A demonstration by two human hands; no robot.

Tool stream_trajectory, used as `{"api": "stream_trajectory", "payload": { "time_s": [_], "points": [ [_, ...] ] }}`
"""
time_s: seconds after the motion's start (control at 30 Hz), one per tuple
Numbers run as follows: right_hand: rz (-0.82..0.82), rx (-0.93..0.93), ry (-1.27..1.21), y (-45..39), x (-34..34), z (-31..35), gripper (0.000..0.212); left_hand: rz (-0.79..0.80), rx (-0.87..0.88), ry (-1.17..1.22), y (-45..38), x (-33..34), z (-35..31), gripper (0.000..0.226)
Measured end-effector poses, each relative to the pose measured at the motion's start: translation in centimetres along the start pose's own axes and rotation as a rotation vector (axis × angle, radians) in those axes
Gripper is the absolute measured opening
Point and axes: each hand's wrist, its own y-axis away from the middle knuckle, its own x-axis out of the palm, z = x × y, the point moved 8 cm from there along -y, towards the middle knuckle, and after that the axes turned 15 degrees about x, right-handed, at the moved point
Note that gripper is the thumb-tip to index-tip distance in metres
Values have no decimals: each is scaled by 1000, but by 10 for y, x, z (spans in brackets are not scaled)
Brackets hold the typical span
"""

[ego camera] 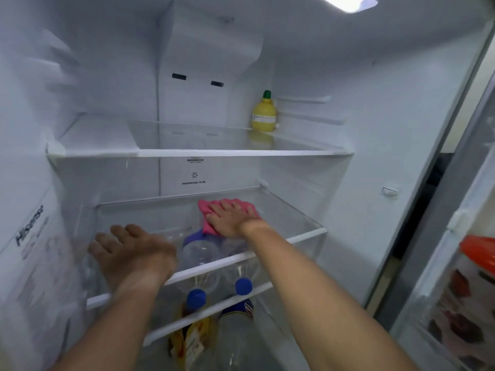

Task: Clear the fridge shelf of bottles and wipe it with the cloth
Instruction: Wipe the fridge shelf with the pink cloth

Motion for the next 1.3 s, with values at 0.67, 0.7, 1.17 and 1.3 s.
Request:
{"api": "stream_trajectory", "payload": {
  "time_s": [0.67,0.7,1.17,1.3],
  "points": [
    [-153,77,-156,119,18,-47,60,-9,12,80,10,-7,-5,70],
    [-133,18,-145,124,19,-26,58,-11,14,80,10,-8,-5,70],
    [-88,279,19,50,-12,-112,90,11,16,41,7,-7,-8,71],
    [-65,434,34,43,-6,-154,92,22,32,63,6,-5,-8,70]
  ]
}}
